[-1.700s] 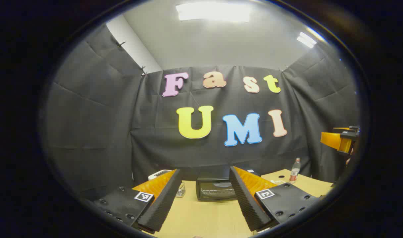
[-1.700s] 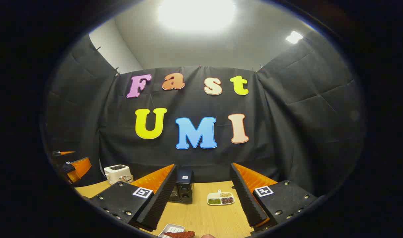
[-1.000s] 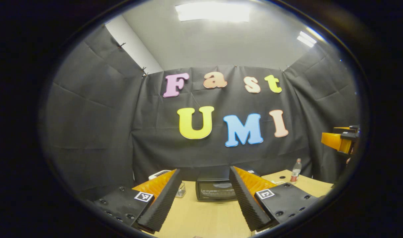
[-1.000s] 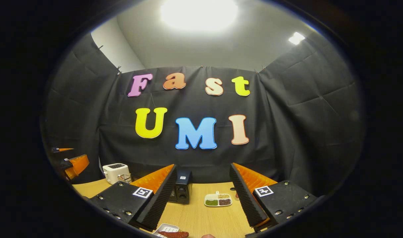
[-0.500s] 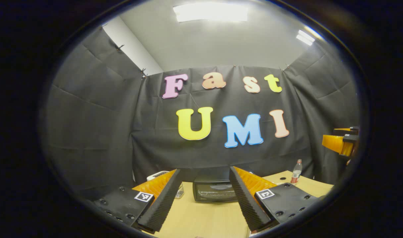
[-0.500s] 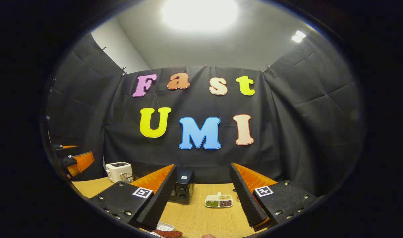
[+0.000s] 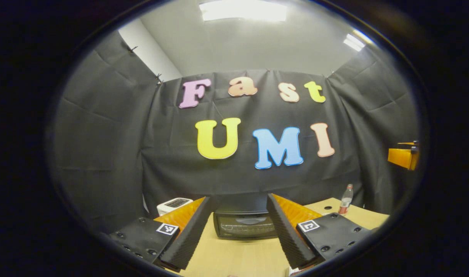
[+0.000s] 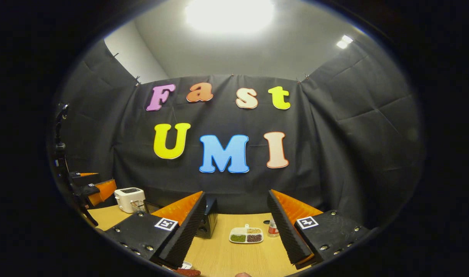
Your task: Open the electric oven with the left hand, put the food in, and close the electric oven.
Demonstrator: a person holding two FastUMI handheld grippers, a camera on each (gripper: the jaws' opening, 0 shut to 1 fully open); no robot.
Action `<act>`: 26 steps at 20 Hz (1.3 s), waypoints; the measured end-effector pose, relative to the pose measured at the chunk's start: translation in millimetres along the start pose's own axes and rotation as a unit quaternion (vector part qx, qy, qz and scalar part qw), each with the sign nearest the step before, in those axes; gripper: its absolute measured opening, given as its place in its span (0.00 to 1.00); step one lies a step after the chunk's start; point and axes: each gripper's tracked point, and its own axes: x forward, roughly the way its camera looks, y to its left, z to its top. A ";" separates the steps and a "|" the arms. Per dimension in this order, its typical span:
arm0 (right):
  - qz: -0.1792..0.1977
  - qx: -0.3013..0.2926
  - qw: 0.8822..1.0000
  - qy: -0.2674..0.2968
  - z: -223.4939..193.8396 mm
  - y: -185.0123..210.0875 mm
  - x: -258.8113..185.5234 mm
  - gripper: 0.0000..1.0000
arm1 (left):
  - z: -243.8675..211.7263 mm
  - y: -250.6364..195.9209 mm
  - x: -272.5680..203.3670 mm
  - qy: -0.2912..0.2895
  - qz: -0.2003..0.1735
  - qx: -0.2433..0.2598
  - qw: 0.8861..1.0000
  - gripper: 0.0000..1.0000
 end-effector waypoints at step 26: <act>-0.144 -0.058 0.987 0.036 -10.8 12.6 22.4 0.96 | -193.3 -46.8 240.9 0.103 -0.103 0.033 0.989 1.00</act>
